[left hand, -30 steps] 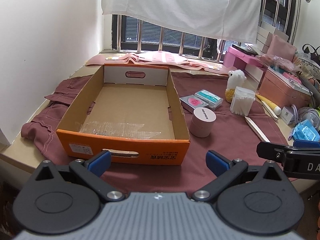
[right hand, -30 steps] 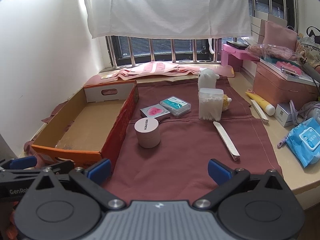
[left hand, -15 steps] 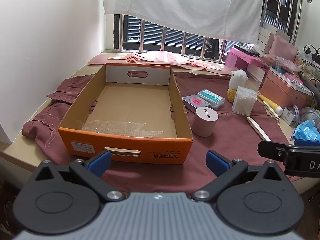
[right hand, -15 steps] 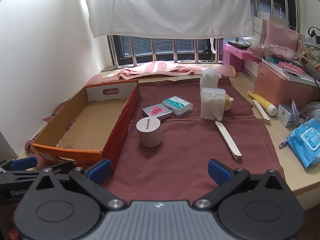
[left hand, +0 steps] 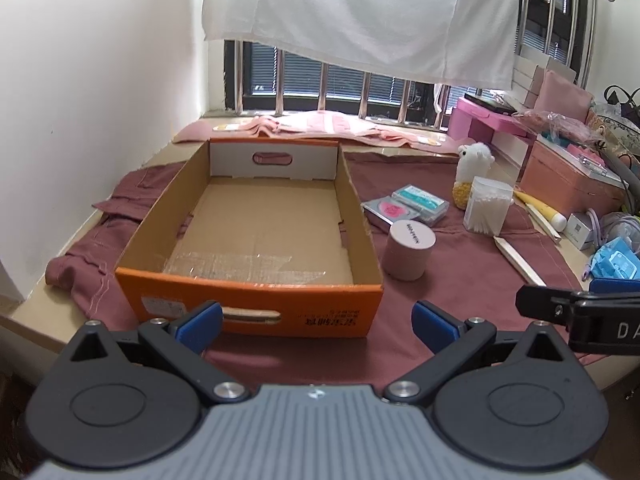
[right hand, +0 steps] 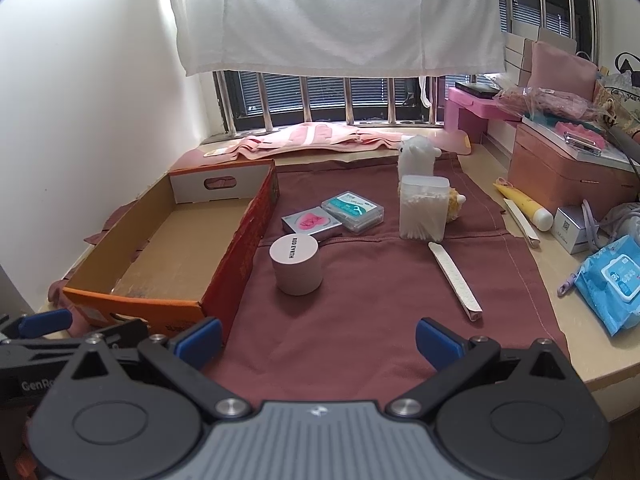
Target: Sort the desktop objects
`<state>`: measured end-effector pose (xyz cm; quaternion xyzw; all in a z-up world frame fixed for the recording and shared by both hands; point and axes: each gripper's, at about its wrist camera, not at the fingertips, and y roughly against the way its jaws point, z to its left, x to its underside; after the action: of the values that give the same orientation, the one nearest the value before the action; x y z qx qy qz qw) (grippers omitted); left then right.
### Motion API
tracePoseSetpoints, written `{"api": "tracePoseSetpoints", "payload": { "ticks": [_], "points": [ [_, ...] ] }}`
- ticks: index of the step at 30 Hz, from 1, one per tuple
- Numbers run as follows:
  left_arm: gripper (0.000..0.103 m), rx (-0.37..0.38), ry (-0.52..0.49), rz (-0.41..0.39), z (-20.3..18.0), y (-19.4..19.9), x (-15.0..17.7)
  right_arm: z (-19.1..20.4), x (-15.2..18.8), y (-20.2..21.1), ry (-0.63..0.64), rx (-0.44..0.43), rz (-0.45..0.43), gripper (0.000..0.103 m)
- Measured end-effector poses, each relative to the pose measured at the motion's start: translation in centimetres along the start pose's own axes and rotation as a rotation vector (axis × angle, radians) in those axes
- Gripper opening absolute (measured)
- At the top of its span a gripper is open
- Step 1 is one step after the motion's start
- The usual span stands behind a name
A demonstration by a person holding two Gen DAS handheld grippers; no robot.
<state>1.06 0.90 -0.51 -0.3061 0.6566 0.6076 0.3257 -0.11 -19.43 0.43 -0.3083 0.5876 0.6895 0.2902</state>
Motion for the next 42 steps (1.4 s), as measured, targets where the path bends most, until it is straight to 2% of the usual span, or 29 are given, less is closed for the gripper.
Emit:
{"api": "tracePoseSetpoints", "payload": {
  "ticks": [4, 14, 29, 38, 42],
  "points": [
    [0.103, 0.048, -0.034, -0.018, -1.2, -0.3, -0.5, -1.2, 0.0, -0.2, -0.028, 0.010, -0.005, 0.103],
    [0.103, 0.105, -0.083, -0.039, -5.2, -2.2, -1.3, -5.0, 0.0, 0.0, -0.075, 0.035, -0.038, 0.103],
    [0.103, 0.091, -0.175, -0.103, -9.8, -3.8, -2.0, -10.0, 0.2, -1.4, -0.098, 0.057, -0.072, 0.103],
    [0.103, 0.100, -0.208, -0.082, -12.3, -6.1, -2.1, -13.7, 0.2, -3.8, -0.132, 0.071, -0.042, 0.103],
    [0.103, 0.067, -0.208, -0.080, -13.1, -7.9, -2.2, -14.7, 0.2, -4.8, -0.122, 0.080, -0.041, 0.103]
  ]
}}
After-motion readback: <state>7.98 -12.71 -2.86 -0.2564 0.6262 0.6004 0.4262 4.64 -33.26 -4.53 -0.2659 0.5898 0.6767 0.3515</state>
